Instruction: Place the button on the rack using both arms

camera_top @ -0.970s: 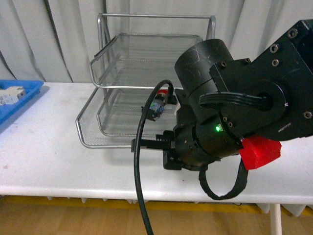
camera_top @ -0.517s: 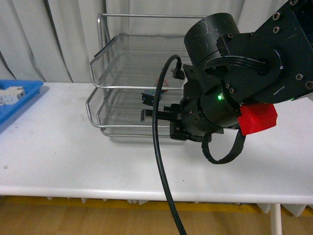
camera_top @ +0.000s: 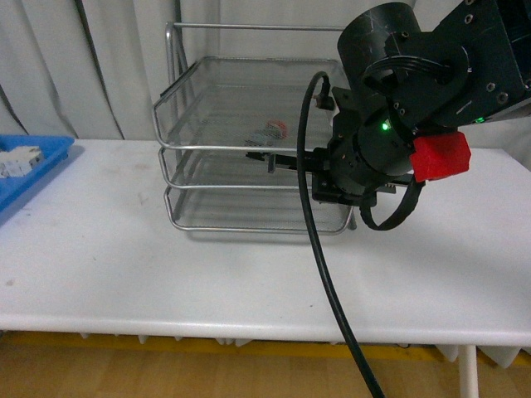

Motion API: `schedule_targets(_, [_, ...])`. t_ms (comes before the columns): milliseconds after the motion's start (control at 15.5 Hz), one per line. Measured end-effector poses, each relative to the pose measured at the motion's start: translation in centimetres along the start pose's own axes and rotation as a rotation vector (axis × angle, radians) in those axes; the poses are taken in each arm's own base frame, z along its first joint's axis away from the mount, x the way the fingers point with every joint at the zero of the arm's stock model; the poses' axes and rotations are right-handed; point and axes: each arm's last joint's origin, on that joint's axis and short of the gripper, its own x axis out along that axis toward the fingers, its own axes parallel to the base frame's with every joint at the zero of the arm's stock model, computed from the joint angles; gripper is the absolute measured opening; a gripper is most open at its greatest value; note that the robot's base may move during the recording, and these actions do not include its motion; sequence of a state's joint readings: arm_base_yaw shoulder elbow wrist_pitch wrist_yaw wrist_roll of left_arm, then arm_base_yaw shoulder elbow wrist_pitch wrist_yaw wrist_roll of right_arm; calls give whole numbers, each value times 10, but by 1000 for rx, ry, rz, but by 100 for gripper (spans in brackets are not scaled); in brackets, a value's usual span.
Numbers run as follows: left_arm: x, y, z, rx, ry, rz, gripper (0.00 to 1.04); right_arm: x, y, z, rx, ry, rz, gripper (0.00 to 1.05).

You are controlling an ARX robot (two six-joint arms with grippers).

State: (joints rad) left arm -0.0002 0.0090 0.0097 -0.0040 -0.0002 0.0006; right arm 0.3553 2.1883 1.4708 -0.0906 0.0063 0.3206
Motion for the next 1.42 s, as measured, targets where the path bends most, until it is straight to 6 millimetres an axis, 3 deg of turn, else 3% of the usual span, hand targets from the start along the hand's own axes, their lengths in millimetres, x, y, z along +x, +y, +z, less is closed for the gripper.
schedule_targets(259, [0, 0, 0, 0, -1, 0, 98, 4, -7, 1, 10, 10, -16, 2])
schedule_targets(388, [0, 0, 0, 0, 0, 0, 98, -8, -8, -2, 16, 2, -4, 2])
schedule_targets(711, [0, 0, 0, 0, 0, 0, 98, -80, -9, -13, 56, -99, 141, 2])
schedule_targets(841, [0, 0, 0, 0, 0, 0, 98, -126, -24, -17, 78, -254, 142, 2])
schedule_targets(905, [0, 0, 0, 0, 0, 0, 98, -161, -36, -22, 90, -370, 126, 2])
schedule_targets(970, [0, 0, 0, 0, 0, 0, 98, -188, -46, -34, 102, -434, 118, 2])
schedule_targets(1100, [0, 0, 0, 0, 0, 0, 98, -223, -65, -70, 107, -481, 66, 2])
schedule_targets(1229, [0, 0, 0, 0, 0, 0, 98, -254, -87, -102, -6, -800, -100, 2])
schedule_targets(1358, [0, 0, 0, 0, 0, 0, 98, -271, -111, -145, -89, -817, -209, 2])
schedule_targets(1423, [0, 0, 0, 0, -1, 0, 98, -270, -111, -164, -116, -800, -199, 2])
